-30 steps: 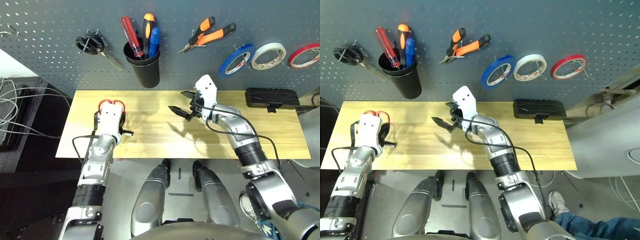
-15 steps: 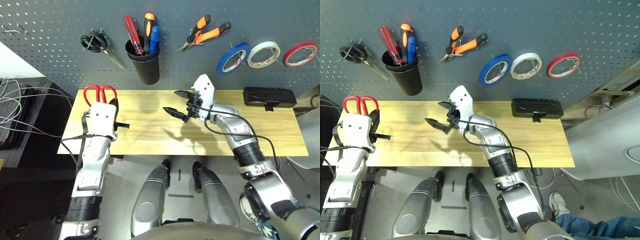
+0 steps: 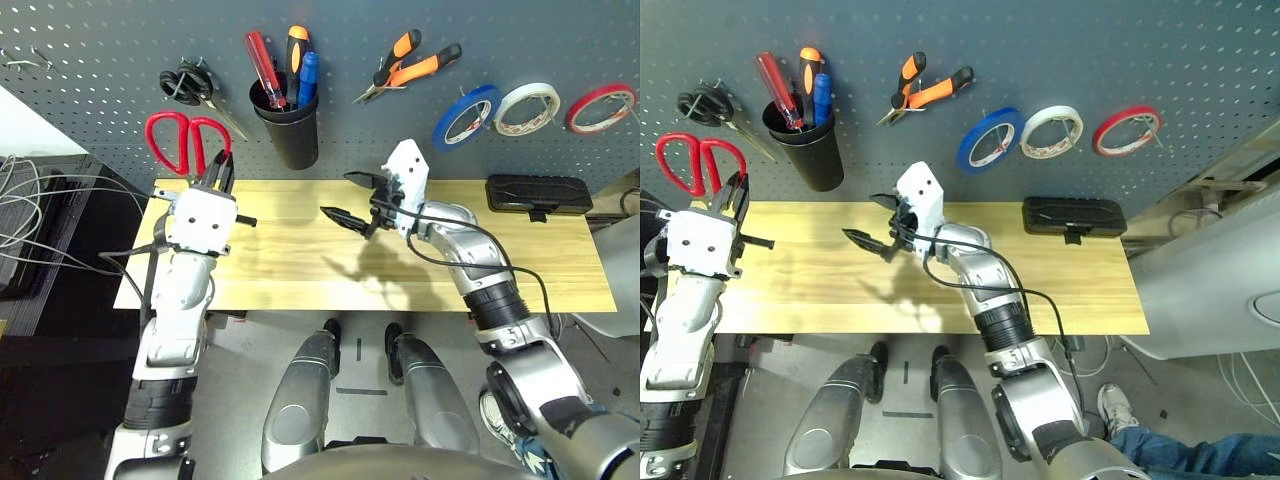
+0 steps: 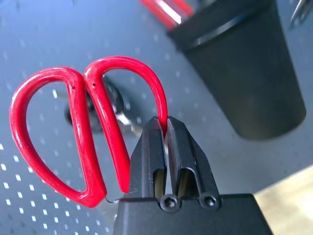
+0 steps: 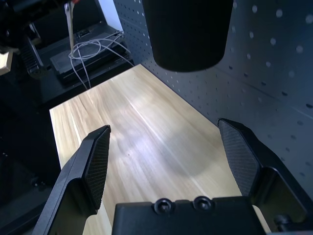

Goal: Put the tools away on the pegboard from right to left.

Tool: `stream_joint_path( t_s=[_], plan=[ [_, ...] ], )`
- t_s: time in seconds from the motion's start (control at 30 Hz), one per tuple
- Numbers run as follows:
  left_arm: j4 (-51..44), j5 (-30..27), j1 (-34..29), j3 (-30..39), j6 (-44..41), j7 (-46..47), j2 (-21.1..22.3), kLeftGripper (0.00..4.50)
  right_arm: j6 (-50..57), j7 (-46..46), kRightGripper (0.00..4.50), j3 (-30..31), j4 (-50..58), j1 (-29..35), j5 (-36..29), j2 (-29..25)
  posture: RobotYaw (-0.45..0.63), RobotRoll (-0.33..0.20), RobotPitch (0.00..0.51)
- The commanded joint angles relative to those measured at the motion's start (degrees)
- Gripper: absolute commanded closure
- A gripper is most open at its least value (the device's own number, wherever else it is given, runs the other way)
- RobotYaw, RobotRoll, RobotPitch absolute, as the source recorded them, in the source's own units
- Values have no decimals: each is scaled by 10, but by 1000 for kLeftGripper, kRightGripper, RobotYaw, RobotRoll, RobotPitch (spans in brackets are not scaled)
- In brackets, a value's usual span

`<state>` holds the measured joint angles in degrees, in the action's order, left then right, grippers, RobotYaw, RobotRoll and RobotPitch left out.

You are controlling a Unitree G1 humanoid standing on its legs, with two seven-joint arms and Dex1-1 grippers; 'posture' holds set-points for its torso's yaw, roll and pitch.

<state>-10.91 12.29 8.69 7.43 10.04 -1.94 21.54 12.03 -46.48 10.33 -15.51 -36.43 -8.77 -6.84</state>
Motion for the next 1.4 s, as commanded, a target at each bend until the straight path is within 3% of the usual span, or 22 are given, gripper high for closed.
stream_joint_path(
  t_s=[0.03,0.77,1.4],
  plan=[
    [-2,15,-3,-10,14,-6,7,4476,-5,-2,0,7,12,-2,-6,4,88,0,293],
    [158,-4,100,-2,52,-24,60,4476,-15,7,0,0,41,-14,-27,13,61,0,277],
    [243,-35,131,0,70,-35,70,4476,-21,12,0,0,48,-16,-30,12,56,0,276]
  ],
)
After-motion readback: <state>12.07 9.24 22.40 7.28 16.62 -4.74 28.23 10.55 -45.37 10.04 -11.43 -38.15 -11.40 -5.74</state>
